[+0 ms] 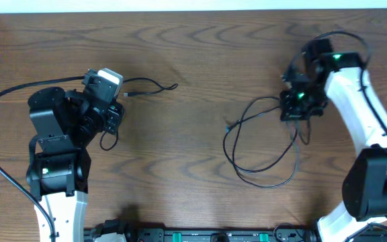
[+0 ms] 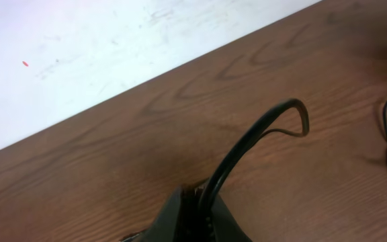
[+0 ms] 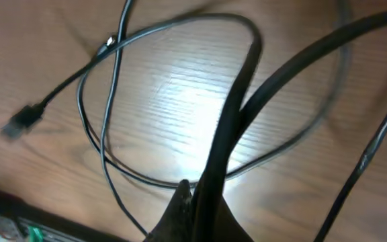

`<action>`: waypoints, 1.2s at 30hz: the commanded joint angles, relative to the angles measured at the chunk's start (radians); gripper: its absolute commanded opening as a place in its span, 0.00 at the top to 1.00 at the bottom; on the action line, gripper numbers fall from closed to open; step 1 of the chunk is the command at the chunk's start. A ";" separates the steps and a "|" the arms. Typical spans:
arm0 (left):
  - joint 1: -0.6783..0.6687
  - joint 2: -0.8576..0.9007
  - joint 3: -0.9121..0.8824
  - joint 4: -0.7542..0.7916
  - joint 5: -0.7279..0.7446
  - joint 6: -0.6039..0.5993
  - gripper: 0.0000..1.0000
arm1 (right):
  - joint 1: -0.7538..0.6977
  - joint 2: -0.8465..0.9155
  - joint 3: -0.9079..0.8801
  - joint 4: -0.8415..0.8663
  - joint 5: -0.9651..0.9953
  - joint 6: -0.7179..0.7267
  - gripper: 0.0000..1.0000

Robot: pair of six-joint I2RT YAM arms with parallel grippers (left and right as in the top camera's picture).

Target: Untangle cables

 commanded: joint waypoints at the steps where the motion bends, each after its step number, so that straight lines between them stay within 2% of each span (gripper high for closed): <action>1: 0.002 0.000 0.001 -0.006 0.018 -0.009 0.93 | 0.057 -0.001 -0.078 0.027 -0.011 -0.028 0.99; 5: 0.002 0.000 0.001 -0.006 0.018 -0.009 0.93 | 0.134 -0.001 -0.171 0.071 -0.013 -0.020 0.99; 15: 0.002 0.000 0.001 -0.006 0.018 -0.009 0.93 | 0.270 -0.001 -0.248 0.135 -0.011 -0.027 0.97; 26: 0.002 0.000 0.001 -0.006 0.018 -0.009 0.92 | 0.300 -0.001 -0.251 0.203 0.058 0.087 0.97; 31: 0.002 0.000 0.001 -0.006 0.018 -0.009 0.93 | 0.322 -0.001 -0.253 0.183 0.056 0.085 0.80; 36: 0.002 0.000 0.001 -0.006 0.018 -0.009 0.92 | 0.375 -0.001 -0.260 0.108 0.055 0.085 0.52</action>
